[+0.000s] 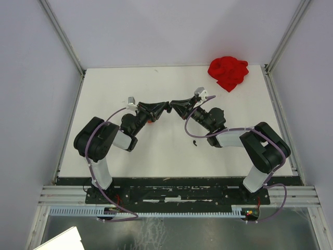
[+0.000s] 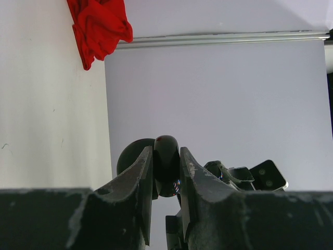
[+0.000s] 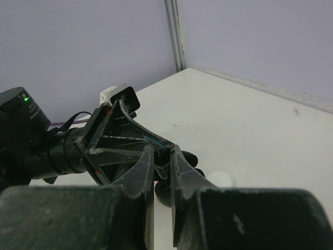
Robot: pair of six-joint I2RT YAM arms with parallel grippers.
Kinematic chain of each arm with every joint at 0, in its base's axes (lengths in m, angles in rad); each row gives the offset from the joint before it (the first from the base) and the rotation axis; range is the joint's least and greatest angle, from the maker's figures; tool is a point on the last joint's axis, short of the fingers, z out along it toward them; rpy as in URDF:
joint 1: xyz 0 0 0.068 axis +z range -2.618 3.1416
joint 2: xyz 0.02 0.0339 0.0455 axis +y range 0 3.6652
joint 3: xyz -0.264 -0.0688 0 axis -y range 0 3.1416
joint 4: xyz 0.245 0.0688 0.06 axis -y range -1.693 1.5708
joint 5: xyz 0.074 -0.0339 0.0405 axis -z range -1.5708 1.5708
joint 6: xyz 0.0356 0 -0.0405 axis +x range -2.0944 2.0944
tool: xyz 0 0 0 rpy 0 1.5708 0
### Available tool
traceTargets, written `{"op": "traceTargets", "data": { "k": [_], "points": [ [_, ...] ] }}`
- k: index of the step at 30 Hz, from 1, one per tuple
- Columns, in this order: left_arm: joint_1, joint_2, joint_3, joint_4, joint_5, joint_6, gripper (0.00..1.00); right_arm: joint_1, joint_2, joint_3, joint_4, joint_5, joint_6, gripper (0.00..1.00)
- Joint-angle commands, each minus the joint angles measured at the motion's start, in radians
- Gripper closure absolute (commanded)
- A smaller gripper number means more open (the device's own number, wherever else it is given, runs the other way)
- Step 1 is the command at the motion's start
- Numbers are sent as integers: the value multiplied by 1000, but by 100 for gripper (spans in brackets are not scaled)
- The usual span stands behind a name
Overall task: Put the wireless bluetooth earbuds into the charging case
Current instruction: Place the earbud in the charging case.
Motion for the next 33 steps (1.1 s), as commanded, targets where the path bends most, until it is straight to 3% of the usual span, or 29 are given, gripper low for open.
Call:
{"op": "traceTargets", "data": {
  "k": [1,33],
  "points": [
    [-6,2,22,73,21,-29,97,4,7,12,69,-30,-7,99],
    [-6,3,20,75,21,-31,97,5,7,19,64,-42,-12,99]
  ]
}}
